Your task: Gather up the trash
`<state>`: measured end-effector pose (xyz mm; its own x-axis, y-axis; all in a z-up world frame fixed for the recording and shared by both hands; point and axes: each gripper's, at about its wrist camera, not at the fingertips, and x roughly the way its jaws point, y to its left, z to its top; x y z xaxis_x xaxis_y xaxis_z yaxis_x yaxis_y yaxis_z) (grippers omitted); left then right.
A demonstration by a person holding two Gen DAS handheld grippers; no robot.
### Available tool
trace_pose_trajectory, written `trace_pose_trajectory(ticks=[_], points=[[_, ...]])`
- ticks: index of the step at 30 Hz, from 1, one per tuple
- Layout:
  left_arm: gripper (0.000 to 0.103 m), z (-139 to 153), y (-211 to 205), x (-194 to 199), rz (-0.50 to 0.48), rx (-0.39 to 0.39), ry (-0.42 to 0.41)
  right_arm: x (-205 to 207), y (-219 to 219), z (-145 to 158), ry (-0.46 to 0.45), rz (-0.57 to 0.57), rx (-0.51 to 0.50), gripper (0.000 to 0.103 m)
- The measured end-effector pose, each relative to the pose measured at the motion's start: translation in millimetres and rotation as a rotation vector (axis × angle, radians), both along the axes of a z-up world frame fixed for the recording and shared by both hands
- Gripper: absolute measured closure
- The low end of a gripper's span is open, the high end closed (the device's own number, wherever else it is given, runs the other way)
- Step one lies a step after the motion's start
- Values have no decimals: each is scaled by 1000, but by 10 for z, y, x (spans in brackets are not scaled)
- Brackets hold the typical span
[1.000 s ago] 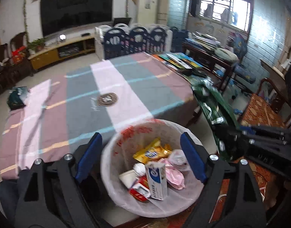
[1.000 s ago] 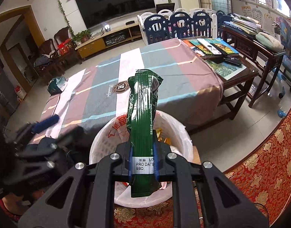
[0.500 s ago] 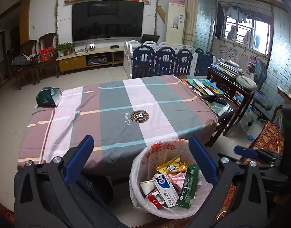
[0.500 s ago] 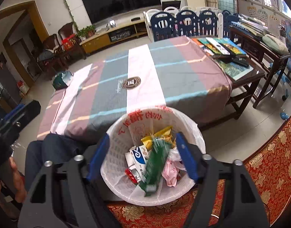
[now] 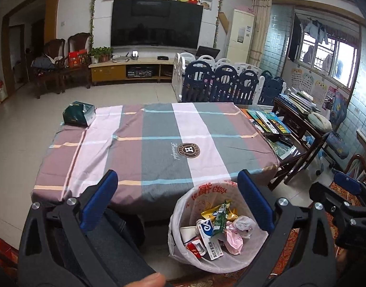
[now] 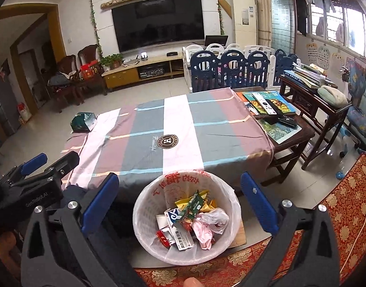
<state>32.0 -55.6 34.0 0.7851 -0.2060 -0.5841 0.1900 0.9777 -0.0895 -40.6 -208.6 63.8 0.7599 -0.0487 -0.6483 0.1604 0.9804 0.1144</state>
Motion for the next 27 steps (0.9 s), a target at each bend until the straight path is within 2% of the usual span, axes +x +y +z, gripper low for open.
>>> trace_pose_trajectory(ticks=[10,27], points=[[3,120,-13,-117,11,42,-38,7,-28,-60,31,-18,24,3],[3,111,-38,-127,8,68,-34,6,27,-81,27,-6,5,4]])
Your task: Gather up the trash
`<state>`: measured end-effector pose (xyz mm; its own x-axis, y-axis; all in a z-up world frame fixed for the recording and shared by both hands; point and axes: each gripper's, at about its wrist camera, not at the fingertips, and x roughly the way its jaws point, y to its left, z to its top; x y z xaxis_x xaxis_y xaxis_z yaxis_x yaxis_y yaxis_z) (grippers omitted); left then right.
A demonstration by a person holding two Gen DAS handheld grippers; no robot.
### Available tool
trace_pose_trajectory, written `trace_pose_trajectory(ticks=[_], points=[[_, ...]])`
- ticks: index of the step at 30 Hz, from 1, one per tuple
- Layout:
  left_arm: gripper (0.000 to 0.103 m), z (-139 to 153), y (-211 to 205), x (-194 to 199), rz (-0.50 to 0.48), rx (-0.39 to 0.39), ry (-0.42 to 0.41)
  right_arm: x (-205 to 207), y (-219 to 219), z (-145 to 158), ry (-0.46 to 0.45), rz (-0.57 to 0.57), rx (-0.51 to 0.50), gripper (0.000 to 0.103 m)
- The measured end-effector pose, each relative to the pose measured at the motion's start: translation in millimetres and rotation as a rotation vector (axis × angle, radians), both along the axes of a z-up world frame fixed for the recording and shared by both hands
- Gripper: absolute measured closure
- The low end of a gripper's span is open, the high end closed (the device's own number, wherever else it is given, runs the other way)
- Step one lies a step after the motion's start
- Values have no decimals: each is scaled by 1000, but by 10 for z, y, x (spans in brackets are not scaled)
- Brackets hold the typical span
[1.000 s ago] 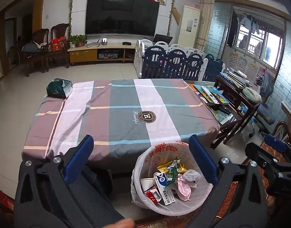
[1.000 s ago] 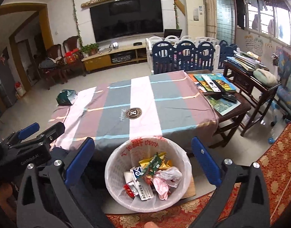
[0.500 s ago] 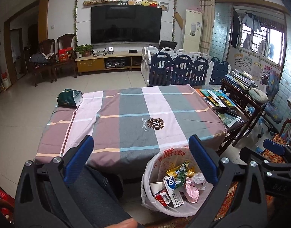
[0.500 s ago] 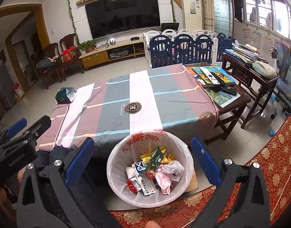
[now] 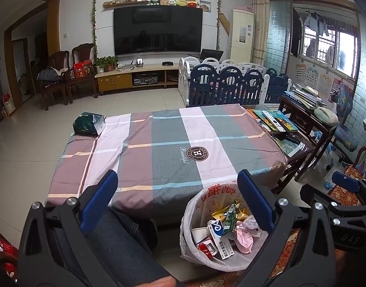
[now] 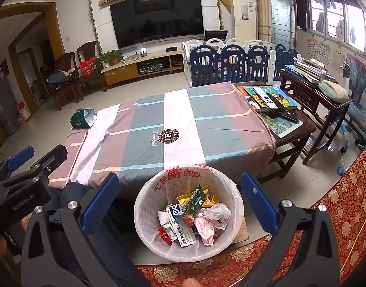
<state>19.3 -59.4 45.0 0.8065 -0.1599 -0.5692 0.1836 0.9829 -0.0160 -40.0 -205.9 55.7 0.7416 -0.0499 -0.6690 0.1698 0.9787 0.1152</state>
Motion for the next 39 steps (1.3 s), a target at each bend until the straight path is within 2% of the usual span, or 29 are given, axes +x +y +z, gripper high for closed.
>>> trace_pose_trajectory(ticks=[39], points=[[3,-41,14,3,3,5,-2,1,2,-15,4,-2,2,3]])
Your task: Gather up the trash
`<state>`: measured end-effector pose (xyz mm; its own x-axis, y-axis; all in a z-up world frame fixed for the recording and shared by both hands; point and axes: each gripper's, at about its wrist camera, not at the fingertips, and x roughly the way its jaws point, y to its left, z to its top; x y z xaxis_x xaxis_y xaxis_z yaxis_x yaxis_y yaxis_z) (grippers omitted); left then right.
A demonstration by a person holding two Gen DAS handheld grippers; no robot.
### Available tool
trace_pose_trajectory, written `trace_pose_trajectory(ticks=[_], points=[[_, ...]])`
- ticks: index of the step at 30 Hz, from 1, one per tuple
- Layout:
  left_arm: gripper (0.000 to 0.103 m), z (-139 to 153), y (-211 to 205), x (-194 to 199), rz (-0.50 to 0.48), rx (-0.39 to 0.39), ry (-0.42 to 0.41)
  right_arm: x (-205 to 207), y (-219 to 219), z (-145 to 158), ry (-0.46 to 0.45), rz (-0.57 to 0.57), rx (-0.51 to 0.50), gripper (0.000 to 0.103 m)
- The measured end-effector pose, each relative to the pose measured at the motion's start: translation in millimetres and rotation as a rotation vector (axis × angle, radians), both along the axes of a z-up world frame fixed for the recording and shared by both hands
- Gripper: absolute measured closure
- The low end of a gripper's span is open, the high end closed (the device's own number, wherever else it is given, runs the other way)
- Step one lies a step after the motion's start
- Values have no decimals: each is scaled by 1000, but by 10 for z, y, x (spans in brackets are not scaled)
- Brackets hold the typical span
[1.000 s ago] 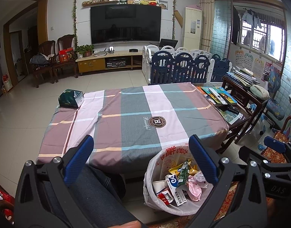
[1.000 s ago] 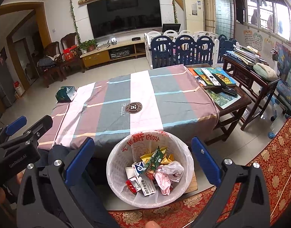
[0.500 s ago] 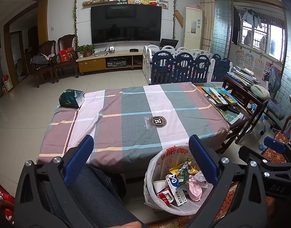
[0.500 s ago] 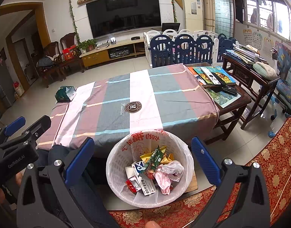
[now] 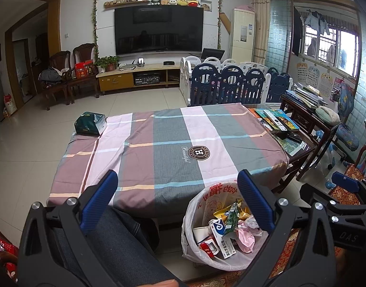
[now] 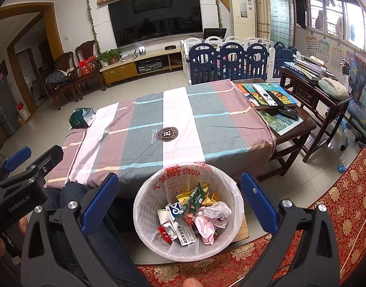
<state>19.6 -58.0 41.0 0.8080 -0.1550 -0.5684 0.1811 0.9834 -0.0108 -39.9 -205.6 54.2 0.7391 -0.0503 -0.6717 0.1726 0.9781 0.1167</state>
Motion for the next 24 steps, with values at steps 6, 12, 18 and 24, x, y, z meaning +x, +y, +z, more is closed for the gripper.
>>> trace_pose_trajectory(ticks=[6,12,18,24], points=[[3,-3,-1,3,-2,-1,3,2,-1,4,1,0,0,3],[3,-46,12,-16,-5,2,5,-11,8,-45,5,-2,1,3],[3,-60,9,-45,-13,5,-4,-15,8,-64,7,-2,3,3],[3,-84,37,-18,-21,-5,12,-20,22,-142,18,-6,9,4]])
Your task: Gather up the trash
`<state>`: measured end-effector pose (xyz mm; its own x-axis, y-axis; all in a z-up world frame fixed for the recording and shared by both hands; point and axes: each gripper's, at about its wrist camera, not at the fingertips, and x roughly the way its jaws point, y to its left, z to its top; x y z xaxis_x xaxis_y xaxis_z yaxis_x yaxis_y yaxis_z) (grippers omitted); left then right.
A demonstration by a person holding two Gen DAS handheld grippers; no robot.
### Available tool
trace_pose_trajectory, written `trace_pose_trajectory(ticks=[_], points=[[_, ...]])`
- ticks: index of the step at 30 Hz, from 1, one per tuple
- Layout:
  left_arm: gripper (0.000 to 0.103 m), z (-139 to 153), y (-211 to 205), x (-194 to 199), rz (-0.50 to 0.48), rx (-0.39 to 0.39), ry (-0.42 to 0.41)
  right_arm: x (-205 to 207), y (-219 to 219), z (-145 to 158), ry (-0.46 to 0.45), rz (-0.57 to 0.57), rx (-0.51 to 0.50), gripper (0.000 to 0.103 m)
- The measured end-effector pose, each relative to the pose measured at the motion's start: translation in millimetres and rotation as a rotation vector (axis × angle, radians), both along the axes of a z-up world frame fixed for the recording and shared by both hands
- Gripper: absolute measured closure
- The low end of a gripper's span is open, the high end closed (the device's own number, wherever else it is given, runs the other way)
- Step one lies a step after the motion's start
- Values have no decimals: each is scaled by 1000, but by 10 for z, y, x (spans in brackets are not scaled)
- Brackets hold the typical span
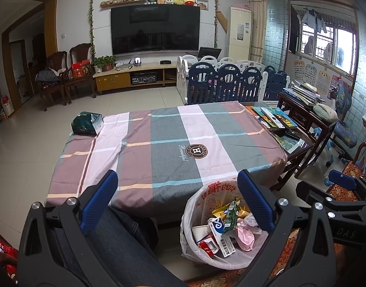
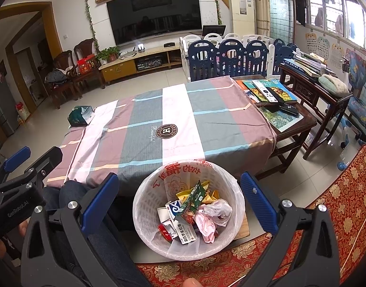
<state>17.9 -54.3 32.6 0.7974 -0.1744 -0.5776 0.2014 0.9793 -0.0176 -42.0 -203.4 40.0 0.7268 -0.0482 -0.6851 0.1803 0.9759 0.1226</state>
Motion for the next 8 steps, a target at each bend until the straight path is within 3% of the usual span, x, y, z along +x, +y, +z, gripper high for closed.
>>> trace_pose_trajectory(ticks=[6,8], points=[[3,-65,210,159,-5,-36,12,3,8,31,-19,-3,20,4],[3,-210,367,311,14,-6,32,-41,54,109,-72,17,34,4]])
